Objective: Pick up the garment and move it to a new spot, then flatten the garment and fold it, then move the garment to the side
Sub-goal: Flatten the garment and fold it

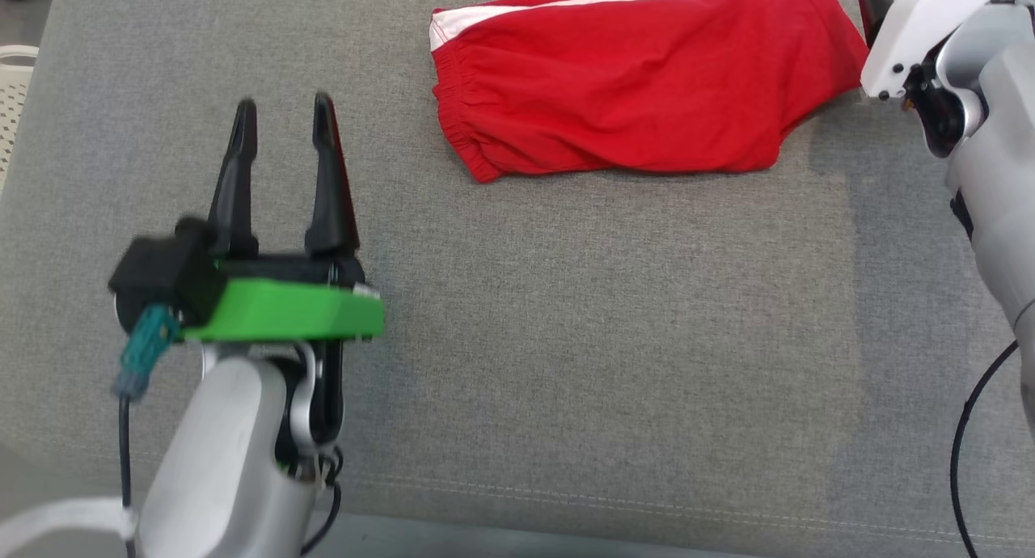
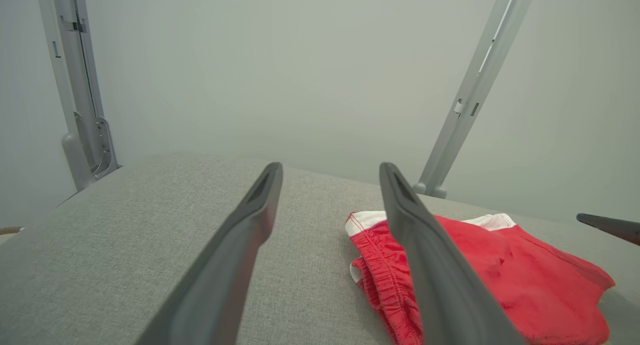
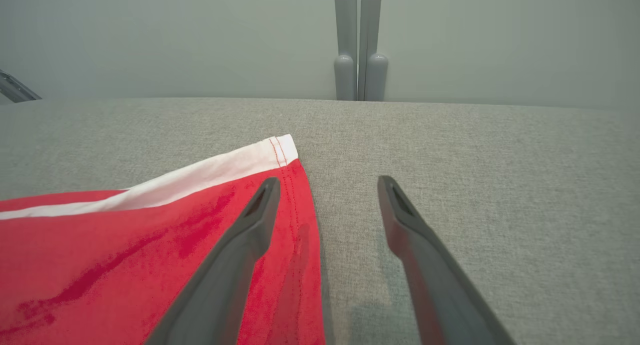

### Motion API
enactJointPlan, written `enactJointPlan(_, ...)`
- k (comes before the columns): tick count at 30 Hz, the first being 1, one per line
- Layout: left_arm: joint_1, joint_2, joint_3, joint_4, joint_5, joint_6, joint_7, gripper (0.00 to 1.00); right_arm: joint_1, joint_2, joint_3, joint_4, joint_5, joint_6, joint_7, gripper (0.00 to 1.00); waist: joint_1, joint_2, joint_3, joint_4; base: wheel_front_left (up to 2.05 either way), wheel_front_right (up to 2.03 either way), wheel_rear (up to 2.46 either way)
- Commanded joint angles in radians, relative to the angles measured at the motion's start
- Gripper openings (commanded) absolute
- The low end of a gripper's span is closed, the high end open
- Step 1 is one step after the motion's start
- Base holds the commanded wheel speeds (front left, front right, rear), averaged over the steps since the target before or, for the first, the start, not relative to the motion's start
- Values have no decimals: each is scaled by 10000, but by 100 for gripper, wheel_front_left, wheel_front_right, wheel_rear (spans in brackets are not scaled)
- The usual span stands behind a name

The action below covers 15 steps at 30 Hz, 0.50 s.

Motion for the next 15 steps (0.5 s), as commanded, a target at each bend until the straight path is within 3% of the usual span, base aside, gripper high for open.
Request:
enactJointPlan(1,555,-24,140,-429,296,-134,-22,100,342,50,-138,41,-37,-6,-25,100,1,0,-10,-7,0,0,0)
enactJointPlan(9,2482,-141,430,-1668,1505,-533,-24,100,983,221,-696,62,-293,-6,432,100,1,0,14,106,0,0,0)
enactJointPlan(15,3018,-348,602,-1793,1715,-652,-25,100,1281,407,-1153,60,-593,-6,943,100,1,0,-24,192,0,0,0)
